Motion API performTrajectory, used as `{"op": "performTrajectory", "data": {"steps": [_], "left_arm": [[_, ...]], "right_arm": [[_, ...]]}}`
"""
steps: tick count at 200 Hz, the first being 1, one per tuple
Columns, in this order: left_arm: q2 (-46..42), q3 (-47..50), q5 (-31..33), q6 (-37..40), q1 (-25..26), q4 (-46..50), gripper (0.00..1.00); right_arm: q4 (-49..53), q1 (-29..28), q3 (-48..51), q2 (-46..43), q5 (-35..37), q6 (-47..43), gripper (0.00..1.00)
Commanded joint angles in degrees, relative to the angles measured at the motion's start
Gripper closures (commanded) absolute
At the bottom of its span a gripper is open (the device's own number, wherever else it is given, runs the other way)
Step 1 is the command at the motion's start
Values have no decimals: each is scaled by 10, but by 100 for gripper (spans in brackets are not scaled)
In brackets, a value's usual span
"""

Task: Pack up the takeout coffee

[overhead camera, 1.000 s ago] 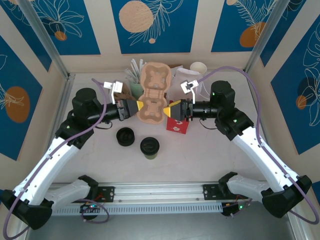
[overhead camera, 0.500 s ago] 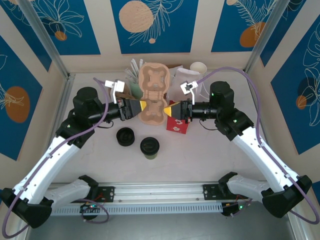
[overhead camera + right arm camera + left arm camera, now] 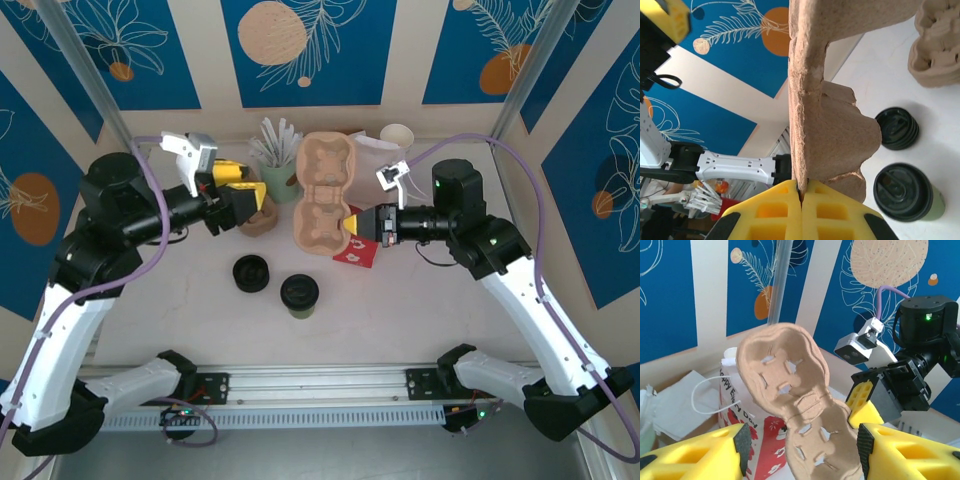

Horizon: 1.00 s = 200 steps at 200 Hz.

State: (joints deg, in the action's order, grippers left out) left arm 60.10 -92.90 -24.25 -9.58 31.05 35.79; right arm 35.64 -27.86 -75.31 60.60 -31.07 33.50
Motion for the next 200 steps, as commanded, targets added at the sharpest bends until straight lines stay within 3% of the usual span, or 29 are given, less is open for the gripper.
{"op": "performTrajectory", "data": {"steps": [1, 50, 113, 200], "left_arm": [[30, -44, -6, 92, 8, 71, 42], [87, -97, -25, 204, 52, 118, 44], [174, -142, 55, 329, 134, 202, 42], [229, -152, 133, 384, 139, 245, 41]], "right_arm": [[65, 4, -24, 2, -18, 13, 100], [74, 3, -31, 43, -61, 27, 100], [89, -5, -74, 91, -97, 23, 100], [109, -20, -89, 111, -111, 4, 100]]}}
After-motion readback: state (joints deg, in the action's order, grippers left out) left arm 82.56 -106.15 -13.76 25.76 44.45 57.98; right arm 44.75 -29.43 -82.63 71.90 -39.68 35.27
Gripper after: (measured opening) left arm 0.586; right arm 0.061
